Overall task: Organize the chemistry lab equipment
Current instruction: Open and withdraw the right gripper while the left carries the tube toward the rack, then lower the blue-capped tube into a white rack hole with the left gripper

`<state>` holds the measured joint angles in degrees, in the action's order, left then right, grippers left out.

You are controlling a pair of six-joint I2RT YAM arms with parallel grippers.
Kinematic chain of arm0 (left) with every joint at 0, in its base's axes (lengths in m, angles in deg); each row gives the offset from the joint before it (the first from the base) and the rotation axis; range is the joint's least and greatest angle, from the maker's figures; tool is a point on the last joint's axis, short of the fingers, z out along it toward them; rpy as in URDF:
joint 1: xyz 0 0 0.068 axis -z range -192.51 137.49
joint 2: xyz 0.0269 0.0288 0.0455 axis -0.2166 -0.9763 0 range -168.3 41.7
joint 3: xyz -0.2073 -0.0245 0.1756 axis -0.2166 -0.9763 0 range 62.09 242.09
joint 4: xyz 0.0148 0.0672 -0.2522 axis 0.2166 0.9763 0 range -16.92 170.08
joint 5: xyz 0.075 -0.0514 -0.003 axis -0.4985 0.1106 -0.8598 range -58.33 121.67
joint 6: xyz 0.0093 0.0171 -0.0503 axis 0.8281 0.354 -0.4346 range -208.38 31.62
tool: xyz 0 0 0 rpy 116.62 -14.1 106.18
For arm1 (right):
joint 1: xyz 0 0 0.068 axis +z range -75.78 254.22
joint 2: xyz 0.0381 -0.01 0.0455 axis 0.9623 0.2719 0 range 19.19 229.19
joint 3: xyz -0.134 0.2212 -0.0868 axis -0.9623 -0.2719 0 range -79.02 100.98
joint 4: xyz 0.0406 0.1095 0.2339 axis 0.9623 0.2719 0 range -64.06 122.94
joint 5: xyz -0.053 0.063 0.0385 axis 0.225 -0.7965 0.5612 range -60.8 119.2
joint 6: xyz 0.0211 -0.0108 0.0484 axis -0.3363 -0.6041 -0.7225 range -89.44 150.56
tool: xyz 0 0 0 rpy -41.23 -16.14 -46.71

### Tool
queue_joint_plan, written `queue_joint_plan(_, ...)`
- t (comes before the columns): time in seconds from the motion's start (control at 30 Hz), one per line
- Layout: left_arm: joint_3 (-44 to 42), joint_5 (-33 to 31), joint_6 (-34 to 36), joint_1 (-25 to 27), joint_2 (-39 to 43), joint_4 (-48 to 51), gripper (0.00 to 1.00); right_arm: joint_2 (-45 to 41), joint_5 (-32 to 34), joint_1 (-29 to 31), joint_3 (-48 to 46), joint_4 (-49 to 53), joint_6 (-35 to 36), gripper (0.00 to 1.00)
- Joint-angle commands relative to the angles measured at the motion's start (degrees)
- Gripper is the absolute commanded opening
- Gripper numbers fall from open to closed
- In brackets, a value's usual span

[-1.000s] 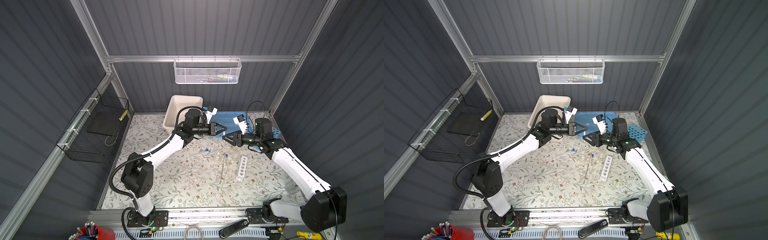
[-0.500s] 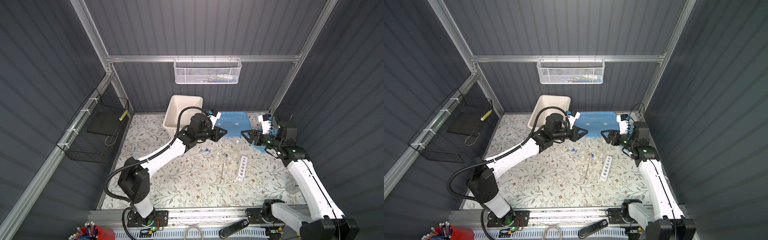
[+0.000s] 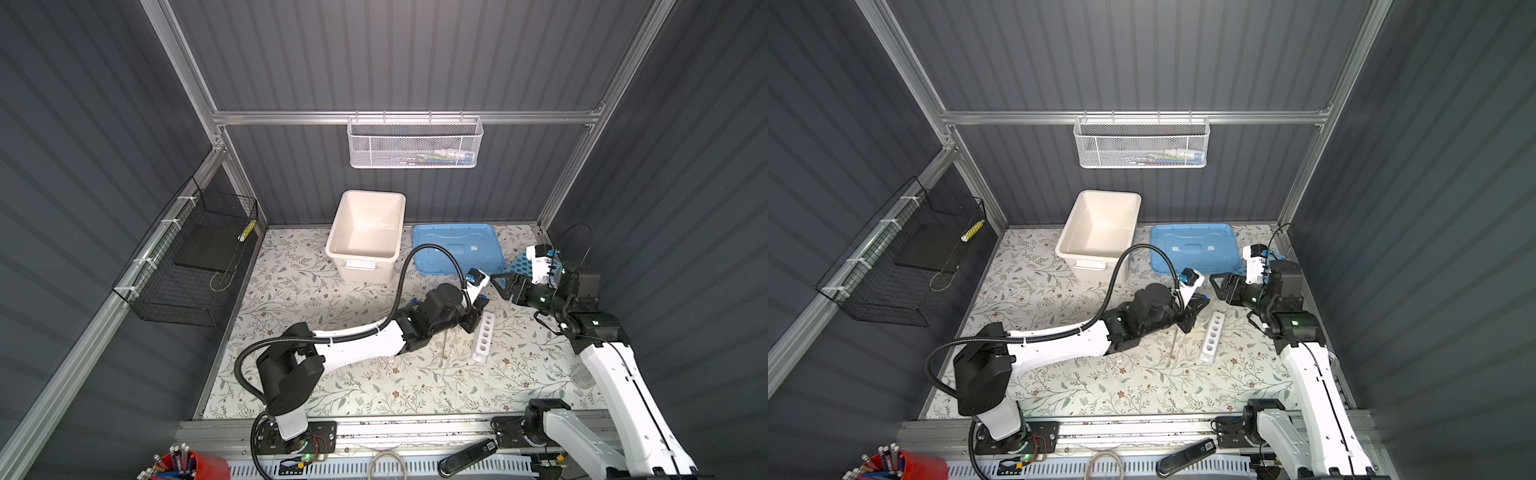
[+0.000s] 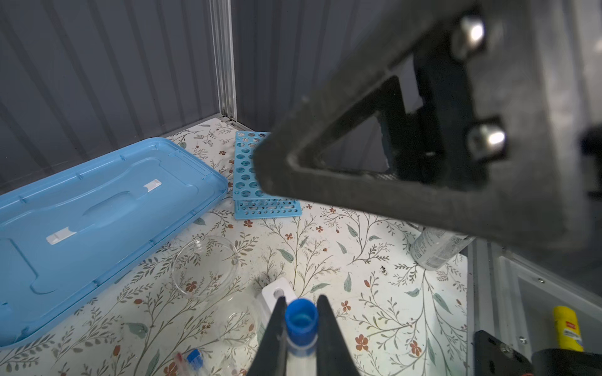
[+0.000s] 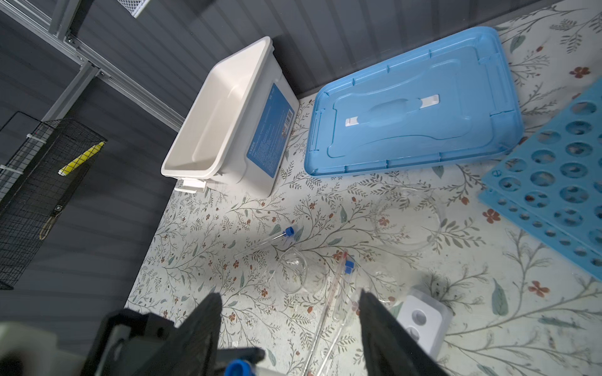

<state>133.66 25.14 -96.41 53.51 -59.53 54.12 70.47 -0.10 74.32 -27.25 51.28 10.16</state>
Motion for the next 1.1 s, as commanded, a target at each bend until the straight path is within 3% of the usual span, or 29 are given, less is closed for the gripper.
queue_joint_plan(0.0,-2.1,-8.8,7.3,2.4,-3.5,-6.2,0.08,-1.8,0.7,-0.2,-1.2,0.5,0.2,0.68)
queue_joint_plan(0.23,-9.2,-11.6,6.6,3.0,-7.0,-21.7,0.07,-7.3,4.5,-0.7,-3.2,4.0,1.0,0.68)
queue_joint_plan(0.43,-10.5,-10.8,4.3,3.6,-8.5,-26.2,0.07,-10.3,7.8,-2.9,-2.7,9.1,0.4,0.69)
queue_joint_plan(0.77,-10.9,-10.3,-0.8,4.4,-10.3,-32.3,0.09,-11.3,7.3,-5.7,-3.2,12.7,0.4,0.69)
queue_joint_plan(1.07,-6.9,-11.1,1.6,5.0,-17.0,-35.1,0.09,-12.8,6.9,-7.3,-3.1,15.1,1.4,0.69)
